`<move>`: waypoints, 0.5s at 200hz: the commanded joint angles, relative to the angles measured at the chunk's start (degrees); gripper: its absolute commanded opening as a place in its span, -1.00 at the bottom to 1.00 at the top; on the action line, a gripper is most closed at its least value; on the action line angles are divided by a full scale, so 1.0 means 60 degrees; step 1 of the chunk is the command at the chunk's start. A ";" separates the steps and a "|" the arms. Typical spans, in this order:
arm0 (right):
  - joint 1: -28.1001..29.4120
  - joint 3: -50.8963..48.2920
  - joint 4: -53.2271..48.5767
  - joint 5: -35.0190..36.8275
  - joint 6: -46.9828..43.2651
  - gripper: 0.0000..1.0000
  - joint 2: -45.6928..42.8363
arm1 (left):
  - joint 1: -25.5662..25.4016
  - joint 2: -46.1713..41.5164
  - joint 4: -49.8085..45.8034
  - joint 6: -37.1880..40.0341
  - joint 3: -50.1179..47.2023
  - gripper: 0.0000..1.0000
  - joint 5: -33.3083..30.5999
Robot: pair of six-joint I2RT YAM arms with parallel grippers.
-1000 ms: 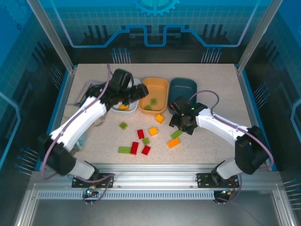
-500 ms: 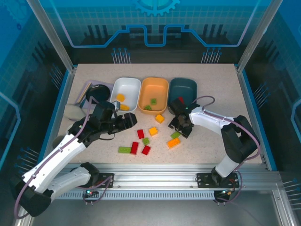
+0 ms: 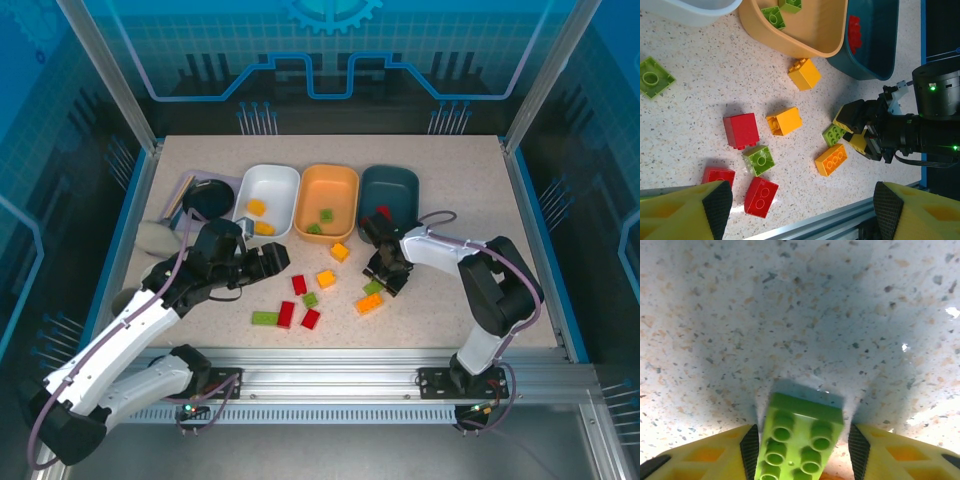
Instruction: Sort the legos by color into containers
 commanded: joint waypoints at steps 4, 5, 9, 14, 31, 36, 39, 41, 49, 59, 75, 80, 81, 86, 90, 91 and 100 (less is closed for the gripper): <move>0.0082 -0.0190 0.0345 -0.0284 0.0530 -0.08 0.0250 | -0.0091 -0.0088 -0.0100 -0.0187 -0.0137 0.56 0.0072; 0.0085 -0.0184 0.0350 -0.0284 0.0553 -0.09 0.0250 | -0.0091 -0.0088 -0.0093 -0.0191 -0.0137 0.56 0.0072; 0.0082 -0.0217 0.0414 -0.0288 0.0582 -0.11 0.0262 | -0.0091 -0.0088 -0.0087 -0.0199 -0.0138 0.56 0.0072; 0.0106 -0.0222 0.0455 -0.0285 0.0598 -0.14 0.0289 | -0.0106 -0.0088 -0.0077 -0.0196 -0.0139 0.56 0.0072; 0.0091 -0.0101 0.0528 -0.0228 0.0570 -0.18 0.0419 | -0.0128 -0.0088 -0.0042 -0.0214 -0.0166 0.55 0.0072; 0.0091 -0.0062 0.0510 -0.0201 0.0543 -0.19 0.0473 | -0.0135 -0.0088 -0.0041 -0.0225 -0.0181 0.55 0.0068; 0.0089 -0.0029 0.0529 -0.0199 0.0541 -0.20 0.0494 | -0.0144 -0.0088 -0.0015 -0.0233 -0.0187 0.55 0.0079; 0.0088 -0.0013 0.0531 -0.0186 0.0534 -0.21 0.0516 | -0.0149 -0.0092 -0.0013 -0.0231 -0.0205 0.55 0.0077; 0.0075 0.0017 0.0567 -0.0183 0.0520 -0.23 0.0563 | -0.0171 -0.0102 -0.0002 -0.0239 -0.0245 0.55 0.0078; 0.0079 0.0013 0.0639 -0.0175 0.0532 -0.26 0.0558 | -0.0179 -0.0103 0.0006 -0.0255 -0.0296 0.55 0.0072; 0.0085 0.0023 0.0756 -0.0107 0.0533 -0.29 0.0400 | -0.0194 -0.0110 0.0025 -0.0299 -0.0410 0.55 0.0072; 0.0074 0.0019 0.0780 -0.0086 0.0532 -0.30 0.0345 | -0.0201 -0.0126 0.0028 -0.0306 -0.0431 0.55 0.0071; 0.0074 0.0023 0.0780 -0.0083 0.0532 -0.30 0.0319 | -0.0205 -0.0129 0.0023 -0.0310 -0.0431 0.55 0.0071; 0.0076 0.0047 0.0781 -0.0027 0.0496 -0.31 0.0239 | -0.0208 -0.0123 0.0040 -0.0324 -0.0466 0.55 0.0072; 0.0094 0.0099 0.0761 0.0020 0.0430 -0.32 0.0162 | -0.0201 -0.0126 0.0045 -0.0339 -0.0496 0.55 0.0074; 0.0091 0.0107 0.0756 0.0036 0.0423 -0.32 0.0147 | -0.0205 -0.0129 0.0046 -0.0348 -0.0500 0.55 0.0066; 0.0116 0.0242 0.0634 0.0171 0.0260 -0.34 -0.0030 | -0.0216 -0.0128 0.0061 -0.0370 -0.0530 0.55 0.0058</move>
